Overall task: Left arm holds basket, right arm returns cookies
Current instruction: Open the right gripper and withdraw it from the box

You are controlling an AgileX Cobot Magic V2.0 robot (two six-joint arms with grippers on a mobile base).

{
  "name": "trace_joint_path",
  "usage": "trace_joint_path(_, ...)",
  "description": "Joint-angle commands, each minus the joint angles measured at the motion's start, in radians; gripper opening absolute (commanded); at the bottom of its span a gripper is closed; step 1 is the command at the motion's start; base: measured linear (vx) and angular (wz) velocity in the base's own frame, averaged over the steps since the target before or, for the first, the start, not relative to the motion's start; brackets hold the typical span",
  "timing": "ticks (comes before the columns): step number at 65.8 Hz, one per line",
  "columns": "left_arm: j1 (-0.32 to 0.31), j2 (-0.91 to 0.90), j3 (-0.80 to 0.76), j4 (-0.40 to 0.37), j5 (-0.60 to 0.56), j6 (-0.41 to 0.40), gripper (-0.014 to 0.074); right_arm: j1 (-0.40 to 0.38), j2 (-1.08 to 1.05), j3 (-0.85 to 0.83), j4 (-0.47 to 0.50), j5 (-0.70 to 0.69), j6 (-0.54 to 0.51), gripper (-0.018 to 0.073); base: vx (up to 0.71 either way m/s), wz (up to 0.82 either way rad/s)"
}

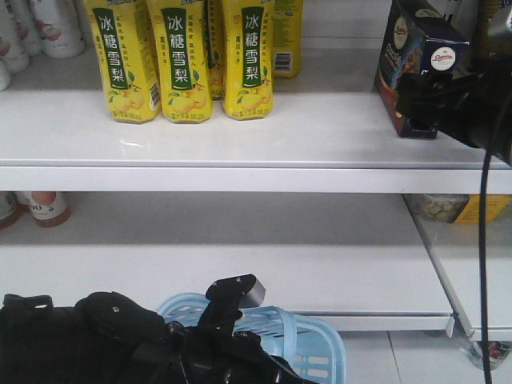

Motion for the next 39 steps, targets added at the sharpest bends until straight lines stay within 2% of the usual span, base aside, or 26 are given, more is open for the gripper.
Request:
trace_joint_path(1,-0.001,-0.034,-0.027,-0.024,0.024,0.018,-0.0006,-0.001,-0.088,-0.010,-0.006,-0.026,0.003,0.0540,0.00,0.00)
trace_joint_path(20,-0.001,-0.034,-0.027,-0.024,0.024,0.018,-0.0006,-0.001,-0.367,0.121,-0.015,-0.024,-0.001,0.0540,0.00,0.00)
trace_joint_path(39,-0.001,-0.034,-0.027,-0.024,0.024,0.018,-0.0006,-0.001,-0.724,0.326,-0.014,-0.018,-0.080,0.0540,0.00,0.00)
